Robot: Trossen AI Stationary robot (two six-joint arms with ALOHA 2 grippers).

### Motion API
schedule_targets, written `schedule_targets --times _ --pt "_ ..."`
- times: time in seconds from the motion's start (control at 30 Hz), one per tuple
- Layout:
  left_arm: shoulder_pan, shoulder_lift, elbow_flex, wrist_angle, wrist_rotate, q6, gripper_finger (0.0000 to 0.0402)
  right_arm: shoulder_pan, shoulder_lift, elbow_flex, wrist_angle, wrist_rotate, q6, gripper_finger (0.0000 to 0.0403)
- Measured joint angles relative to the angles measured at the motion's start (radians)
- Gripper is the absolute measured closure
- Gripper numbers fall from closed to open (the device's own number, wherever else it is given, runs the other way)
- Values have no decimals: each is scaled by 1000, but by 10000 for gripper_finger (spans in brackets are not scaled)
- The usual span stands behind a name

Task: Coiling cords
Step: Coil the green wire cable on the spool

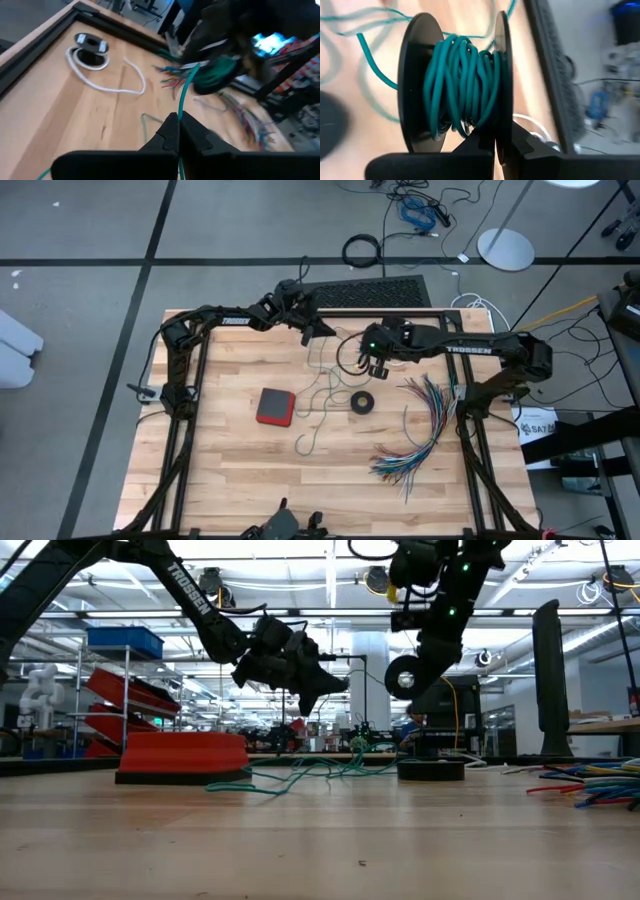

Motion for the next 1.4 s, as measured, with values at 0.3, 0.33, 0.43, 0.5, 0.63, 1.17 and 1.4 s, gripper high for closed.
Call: schedule_targets --times 0.3,0.33,0.43,0.5,0.63,1.17,1.4 --pt "-43 0 0 71 67 -112 401 -3 47 0 100 174 -51 403" --pt "-50 0 0 86 74 -126 401 -5 48 0 121 191 -51 403" --pt "-73 0 0 133 89 -166 401 -14 49 0 157 235 -55 403" --pt "-90 0 0 164 96 -185 401 -22 49 0 185 236 -55 403" --pt "-127 0 0 241 110 -226 401 -34 49 0 239 237 -55 403" --pt "-210 -1 25 253 -40 -139 401 -27 49 -1 386 246 -33 403" --pt "-210 -3 25 245 -68 -102 402 -15 49 -1 370 238 -12 403"
